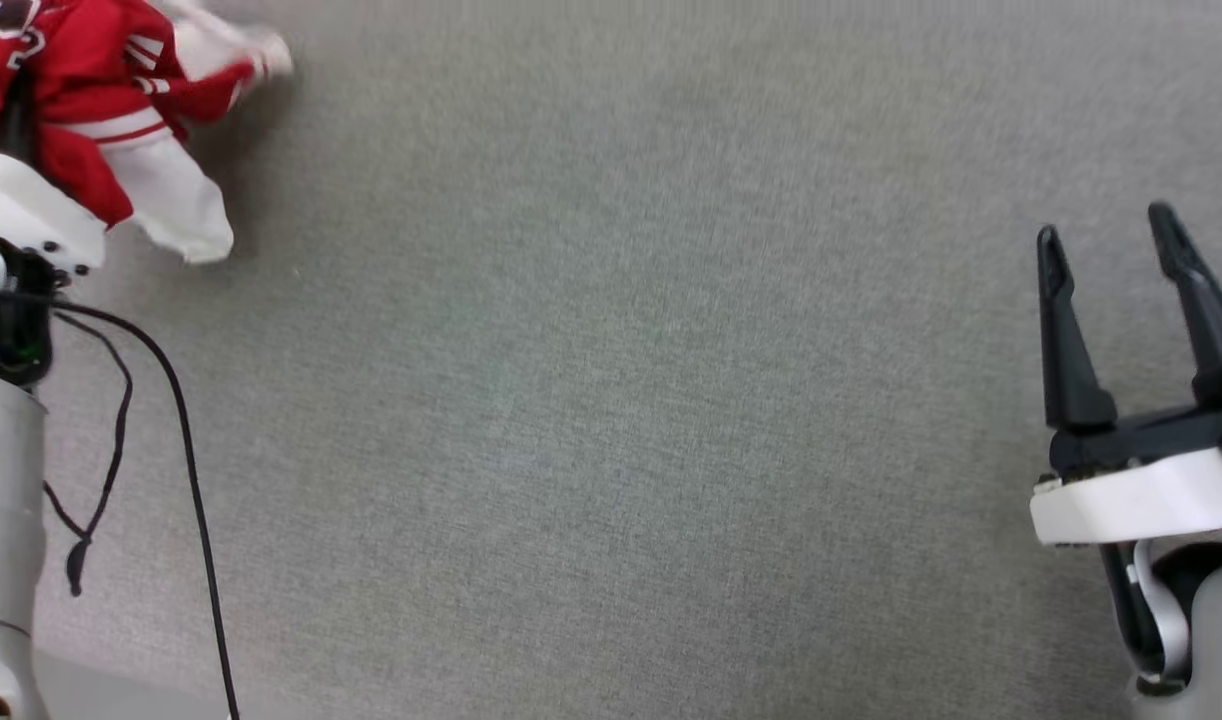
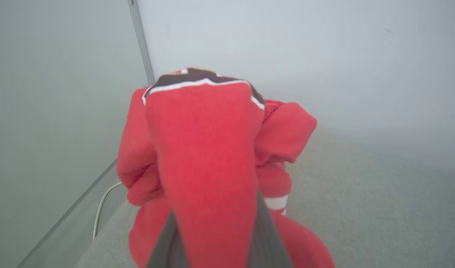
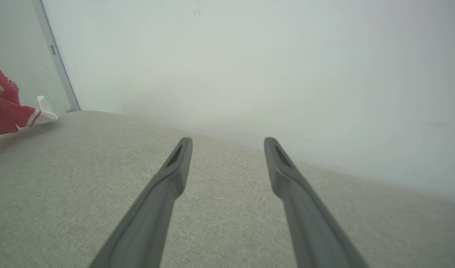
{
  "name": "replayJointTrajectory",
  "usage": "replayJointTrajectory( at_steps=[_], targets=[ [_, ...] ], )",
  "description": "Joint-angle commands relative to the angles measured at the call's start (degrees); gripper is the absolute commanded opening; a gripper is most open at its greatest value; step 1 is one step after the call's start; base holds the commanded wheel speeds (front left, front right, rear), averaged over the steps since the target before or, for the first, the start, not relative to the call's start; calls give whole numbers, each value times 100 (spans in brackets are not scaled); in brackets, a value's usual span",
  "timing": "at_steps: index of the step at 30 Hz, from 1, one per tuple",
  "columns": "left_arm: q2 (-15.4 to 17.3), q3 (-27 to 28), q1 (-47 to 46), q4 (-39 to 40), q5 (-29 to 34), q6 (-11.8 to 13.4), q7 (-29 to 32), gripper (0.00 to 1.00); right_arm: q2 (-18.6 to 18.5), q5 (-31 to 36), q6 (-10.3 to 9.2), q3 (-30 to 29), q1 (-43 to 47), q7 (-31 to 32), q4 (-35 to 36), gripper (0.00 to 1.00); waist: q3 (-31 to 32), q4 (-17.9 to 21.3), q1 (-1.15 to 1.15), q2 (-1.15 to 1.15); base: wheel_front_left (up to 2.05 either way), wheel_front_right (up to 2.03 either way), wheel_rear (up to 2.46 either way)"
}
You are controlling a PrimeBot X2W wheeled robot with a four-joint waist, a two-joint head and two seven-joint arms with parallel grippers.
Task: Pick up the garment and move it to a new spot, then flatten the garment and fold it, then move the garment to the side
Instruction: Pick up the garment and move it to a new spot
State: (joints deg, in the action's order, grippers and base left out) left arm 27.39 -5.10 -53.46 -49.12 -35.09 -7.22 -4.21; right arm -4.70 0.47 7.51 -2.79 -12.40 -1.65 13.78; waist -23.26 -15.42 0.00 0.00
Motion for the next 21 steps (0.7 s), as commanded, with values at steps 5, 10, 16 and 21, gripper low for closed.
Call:
replayJointTrajectory(
  at_steps=[5,10,16,21],
  targets=[
    [-195,-146,293,284,186,53,-564,0,115,-97,-4,-50,285,-126,-173,100,699,159,0,0,0,0,0],
    [-582,-484,850,966,309,138,-601,0,178,-277,-4,-86,562,-248,-391,100,1188,530,0,0,0,0,0],
    [-944,-900,1503,1781,368,170,-282,0,185,-541,-4,-86,734,-335,-559,100,1410,1009,0,0,0,0,0],
    [-1338,-1387,1986,2397,371,145,74,0,184,-731,-4,-111,821,-398,-636,100,1398,1434,0,0,0,0,0]
  ],
)
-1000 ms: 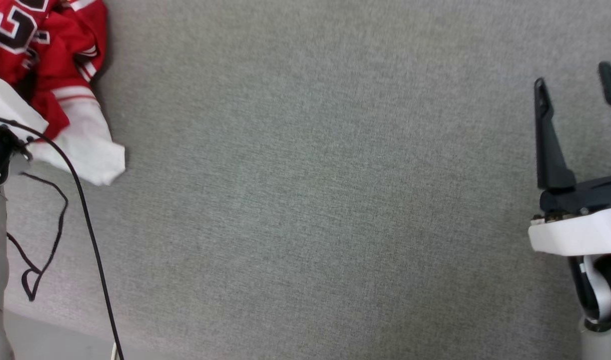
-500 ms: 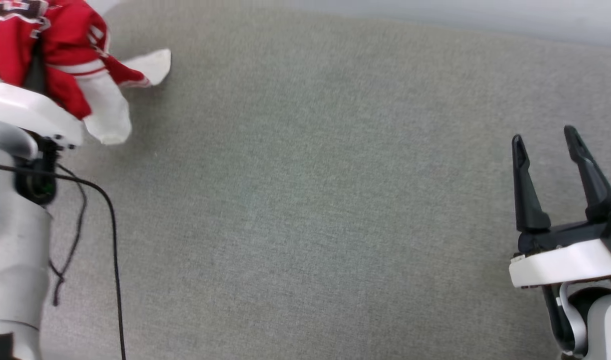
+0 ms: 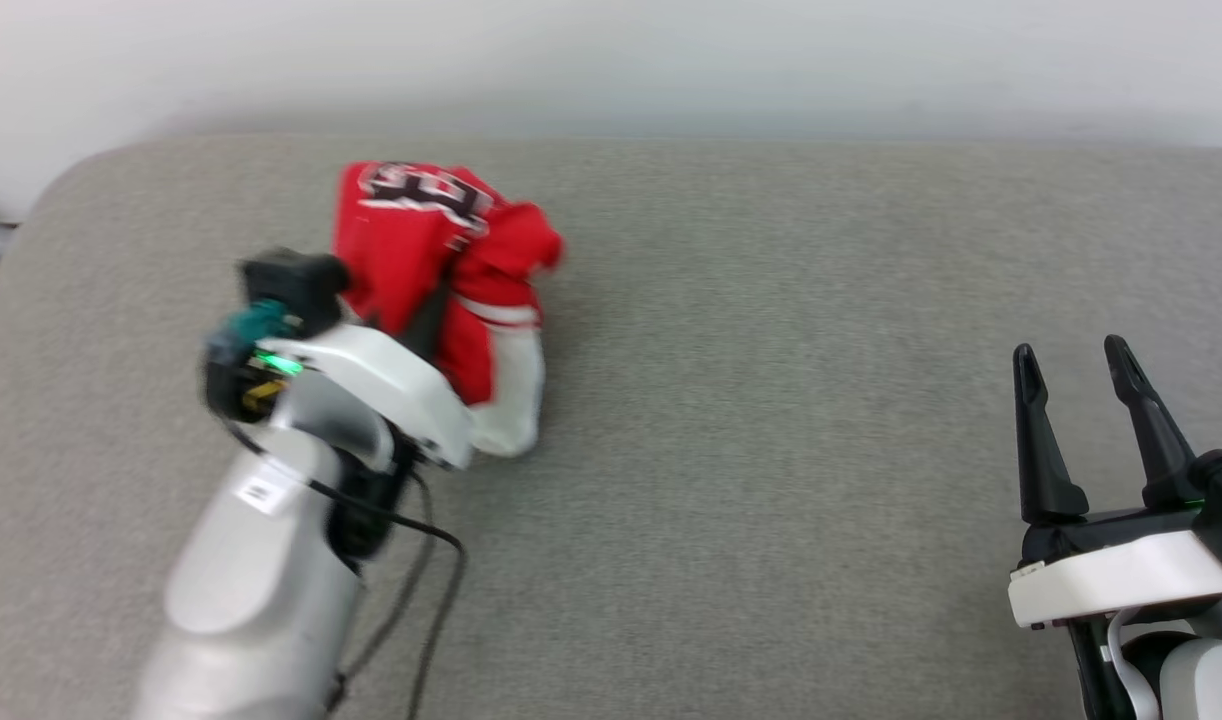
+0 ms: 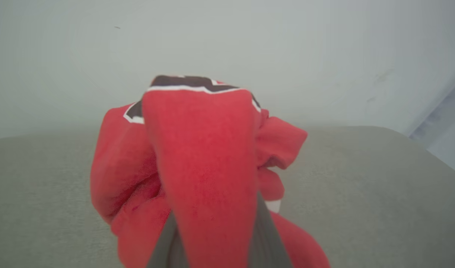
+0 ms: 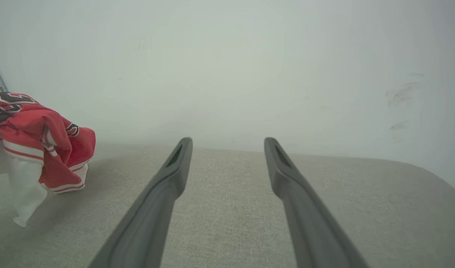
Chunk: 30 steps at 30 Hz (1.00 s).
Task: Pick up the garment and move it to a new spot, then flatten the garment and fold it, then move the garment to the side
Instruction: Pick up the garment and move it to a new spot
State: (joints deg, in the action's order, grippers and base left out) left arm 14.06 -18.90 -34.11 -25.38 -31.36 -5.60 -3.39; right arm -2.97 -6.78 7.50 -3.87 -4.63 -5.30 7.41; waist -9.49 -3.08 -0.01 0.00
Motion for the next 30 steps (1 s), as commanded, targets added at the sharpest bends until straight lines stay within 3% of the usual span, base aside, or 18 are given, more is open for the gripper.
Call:
replayJointTrajectory(
  at_steps=[1,9,17,18,19,20,21,24,30],
  targets=[
    [-91,-117,130,117,2,-29,50,0,13,-16,-2,1,56,-34,-4,100,-12,278,1,0,0,0,0],
    [-626,-1496,586,418,138,-167,579,0,11,-192,-3,-25,-34,-167,-51,100,-435,696,1,0,0,0,0],
    [-671,-2836,909,334,91,-191,693,0,12,-184,-3,-51,-137,-277,-156,100,-613,742,1,0,0,0,0],
    [-659,-2945,924,326,60,-192,674,23,12,-172,-2,-60,-134,-276,-168,100,-588,719,1,0,0,0,0],
    [-649,-3033,928,336,19,-193,616,63,13,-161,-2,-54,-134,-273,-184,100,-560,699,1,0,0,0,0],
    [-649,-3033,928,336,19,-193,616,63,13,-161,-2,-54,-134,-273,-184,100,-560,699,1,0,0,0,0],
    [-616,-3128,871,357,2,-193,444,100,12,-130,-3,-61,-110,-255,-222,100,-460,644,1,0,0,0,0],
    [-596,-2995,757,508,111,-87,-291,100,12,-70,-3,-51,30,-176,-238,100,-137,469,1,0,0,0,0],
    [-516,-2695,874,642,145,207,-843,100,12,-35,-3,-88,196,-70,-208,100,168,309,1,0,0,0,0]
  ],
)
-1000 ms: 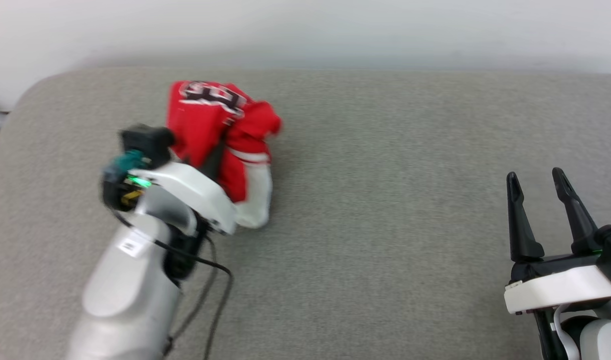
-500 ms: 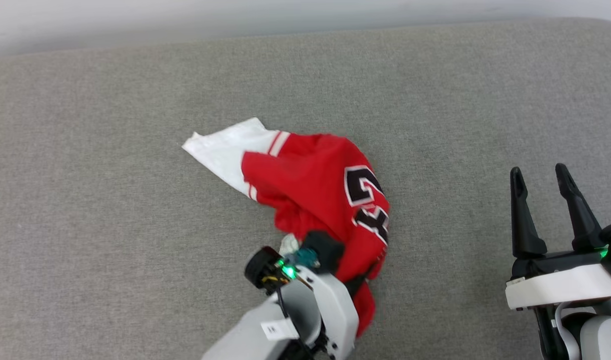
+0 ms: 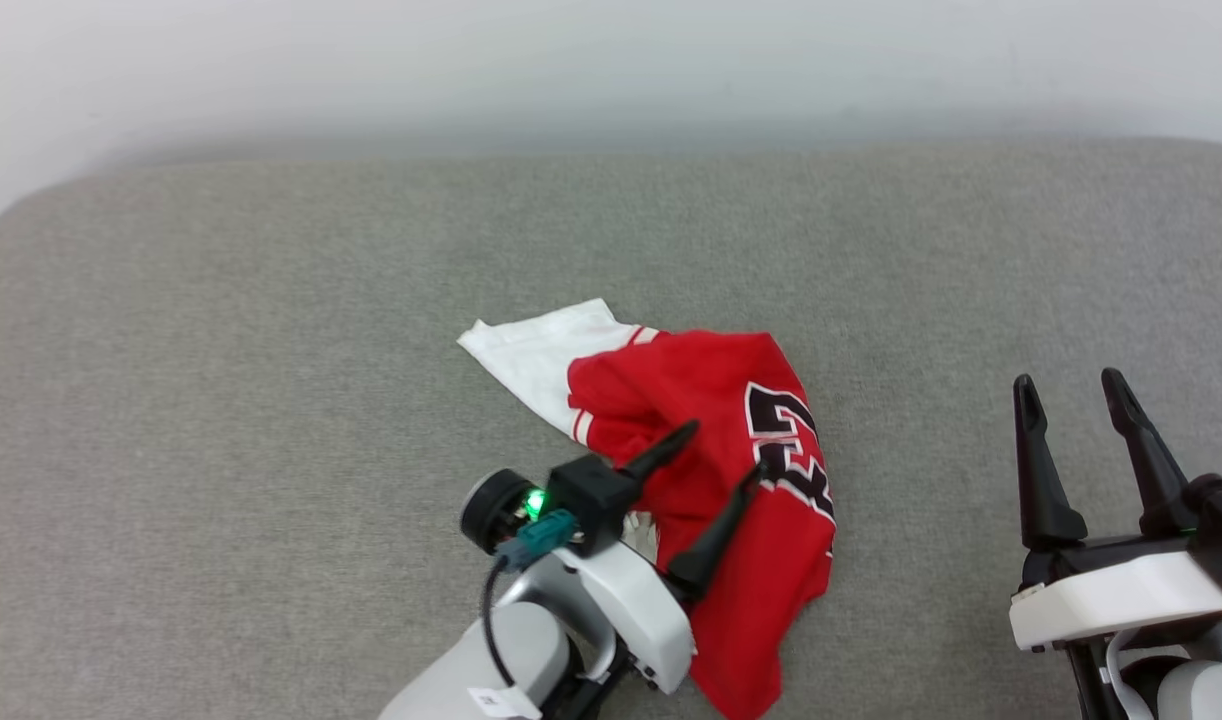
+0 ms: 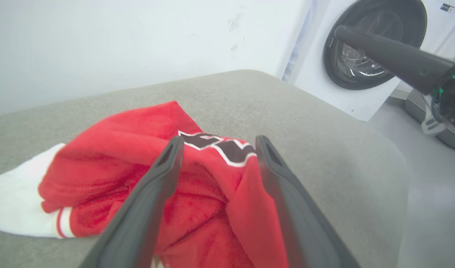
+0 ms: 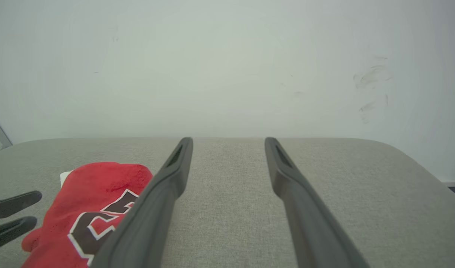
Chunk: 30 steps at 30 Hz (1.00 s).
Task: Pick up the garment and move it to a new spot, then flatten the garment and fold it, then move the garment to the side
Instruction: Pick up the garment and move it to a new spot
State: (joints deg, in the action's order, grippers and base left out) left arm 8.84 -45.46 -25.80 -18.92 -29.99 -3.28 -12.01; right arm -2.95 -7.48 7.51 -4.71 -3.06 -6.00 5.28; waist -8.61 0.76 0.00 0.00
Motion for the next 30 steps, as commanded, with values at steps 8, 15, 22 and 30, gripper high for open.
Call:
replayJointTrajectory(
  at_steps=[8,15,22,30],
  targets=[
    [258,754,396,250,-148,515,-287,100,9,-28,-4,-11,277,133,84,100,404,-228,0,0,0,0,0],
    [496,1683,900,548,-143,914,-326,100,9,-111,-4,-67,548,233,79,100,642,-314,0,0,0,0,0],
    [713,2589,1681,900,110,1066,-323,100,9,-238,-3,-71,895,326,70,100,869,-372,0,0,0,0,0],
    [748,2747,2049,987,324,937,-323,100,9,-263,-3,-29,1032,380,113,100,951,-392,0,0,0,0,0]
  ],
)
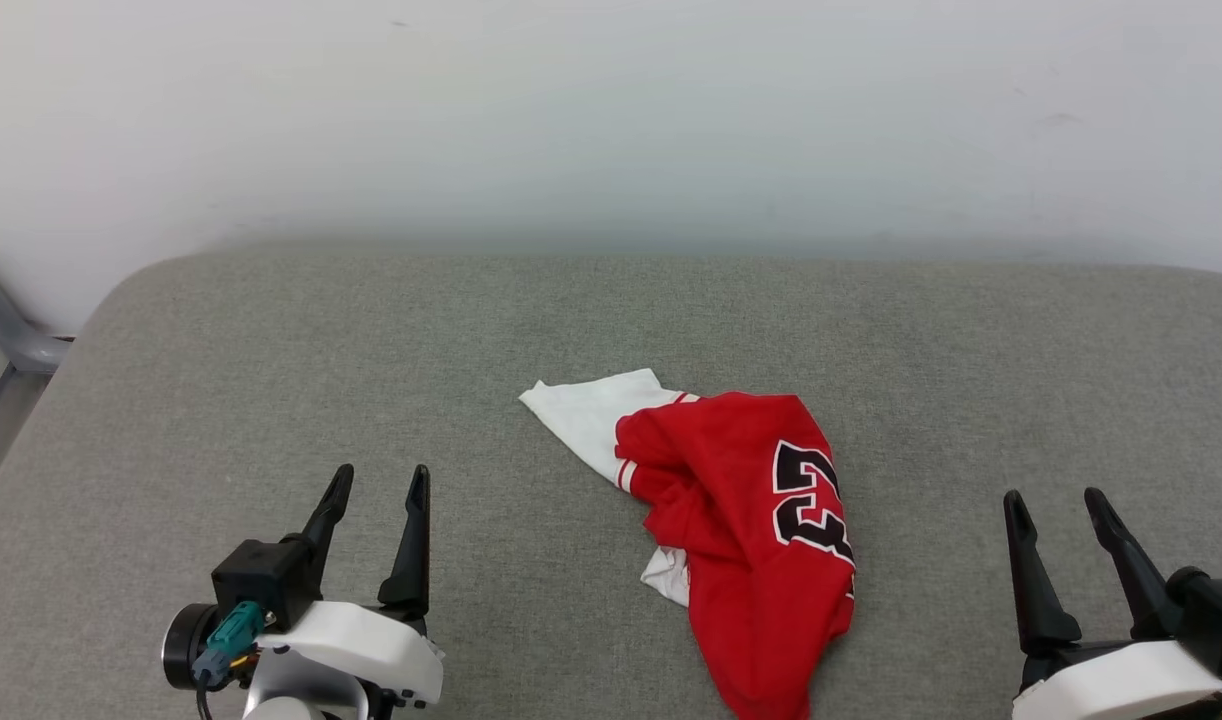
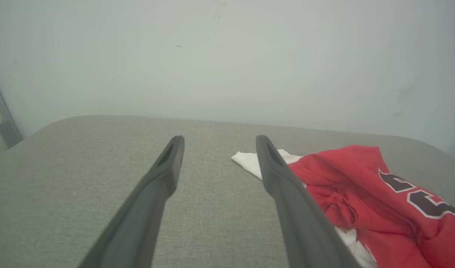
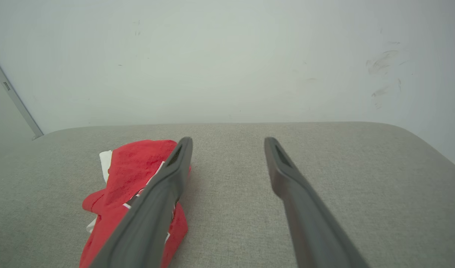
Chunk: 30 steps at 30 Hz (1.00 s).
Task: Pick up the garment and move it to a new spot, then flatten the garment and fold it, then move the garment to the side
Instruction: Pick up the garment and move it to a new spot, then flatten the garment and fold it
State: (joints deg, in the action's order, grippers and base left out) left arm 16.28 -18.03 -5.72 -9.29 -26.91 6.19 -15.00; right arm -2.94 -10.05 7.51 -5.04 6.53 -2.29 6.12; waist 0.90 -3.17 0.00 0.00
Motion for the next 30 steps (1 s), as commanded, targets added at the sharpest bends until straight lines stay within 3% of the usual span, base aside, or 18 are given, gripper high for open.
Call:
replayJointTrajectory(
  at_steps=[1,9,14,22,30],
  targets=[
    [-5,-2,62,4,39,-12,-24,100,8,-9,-4,7,78,6,31,100,7,5,0,0,0,0,0],
    [-74,2,20,-70,97,-68,-20,100,8,-14,-3,-12,56,133,-6,100,-13,34,0,0,0,0,0],
    [-96,46,-57,-58,113,-112,-20,100,-4,88,-3,457,-92,720,25,100,-65,15,0,0,0,0,0],
    [-232,96,-172,63,197,-203,-20,100,-945,-422,-4,2019,-474,2258,265,100,-347,-138,0,0,0,0,0],
    [-464,252,-334,93,350,-356,-20,100,-1692,-1028,-4,3086,-867,3433,17,100,-725,-377,0,0,0,0,0]
  ],
)
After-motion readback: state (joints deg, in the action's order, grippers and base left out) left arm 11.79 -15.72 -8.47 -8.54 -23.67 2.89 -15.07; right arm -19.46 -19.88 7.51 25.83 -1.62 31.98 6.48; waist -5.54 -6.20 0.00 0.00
